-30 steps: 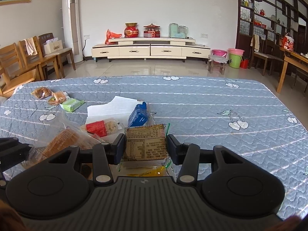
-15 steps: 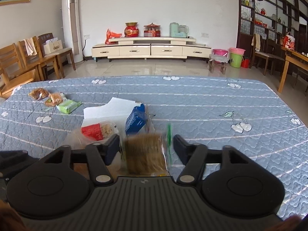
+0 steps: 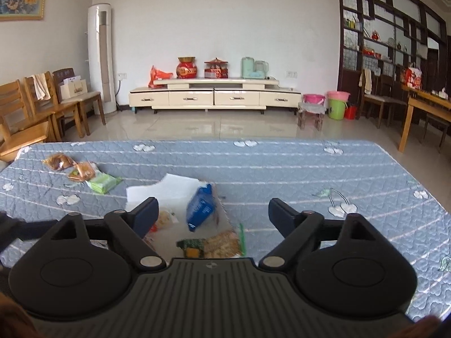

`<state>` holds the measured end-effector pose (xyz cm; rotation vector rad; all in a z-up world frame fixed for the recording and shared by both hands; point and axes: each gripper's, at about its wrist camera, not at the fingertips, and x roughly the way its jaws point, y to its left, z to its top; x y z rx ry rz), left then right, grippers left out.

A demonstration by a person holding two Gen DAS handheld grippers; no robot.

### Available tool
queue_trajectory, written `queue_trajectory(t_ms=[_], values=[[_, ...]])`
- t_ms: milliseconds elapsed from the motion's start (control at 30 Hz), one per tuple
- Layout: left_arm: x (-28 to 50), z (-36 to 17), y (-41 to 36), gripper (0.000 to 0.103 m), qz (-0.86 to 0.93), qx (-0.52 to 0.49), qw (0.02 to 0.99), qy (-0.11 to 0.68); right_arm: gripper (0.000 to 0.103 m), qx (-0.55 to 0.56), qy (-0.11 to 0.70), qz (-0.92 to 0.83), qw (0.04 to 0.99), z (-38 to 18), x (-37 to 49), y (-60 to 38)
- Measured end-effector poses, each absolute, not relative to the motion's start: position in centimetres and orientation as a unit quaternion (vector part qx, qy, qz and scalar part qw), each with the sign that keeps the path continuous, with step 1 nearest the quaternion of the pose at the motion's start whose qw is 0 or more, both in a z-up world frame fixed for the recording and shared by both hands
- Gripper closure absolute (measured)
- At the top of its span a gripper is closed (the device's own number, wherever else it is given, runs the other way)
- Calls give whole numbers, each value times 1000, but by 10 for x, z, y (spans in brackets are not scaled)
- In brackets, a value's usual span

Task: Organize snacks
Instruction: 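Grasp the clear round-bread bag with the left tool while the right tool grasps the green pack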

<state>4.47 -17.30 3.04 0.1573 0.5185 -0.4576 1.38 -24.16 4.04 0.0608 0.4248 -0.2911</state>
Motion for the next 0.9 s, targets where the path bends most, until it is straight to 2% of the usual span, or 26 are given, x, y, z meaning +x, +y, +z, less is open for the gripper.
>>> queue_trajectory(t_ms=[600,700,833,900], values=[[95,32,-39,16,-63,5,962,266,0,0,235,-43,971,42,64,-158],[113,34,-16,12,-44,-5,963,266,0,-7,237,-30,971,44,75,-146],[151,37,11,1,-22,-16,965,262,0,-16,235,-18,972,49,88,-137],[177,39,24,1,-22,-20,965,262,0,-20,236,-14,971,51,96,-133]])
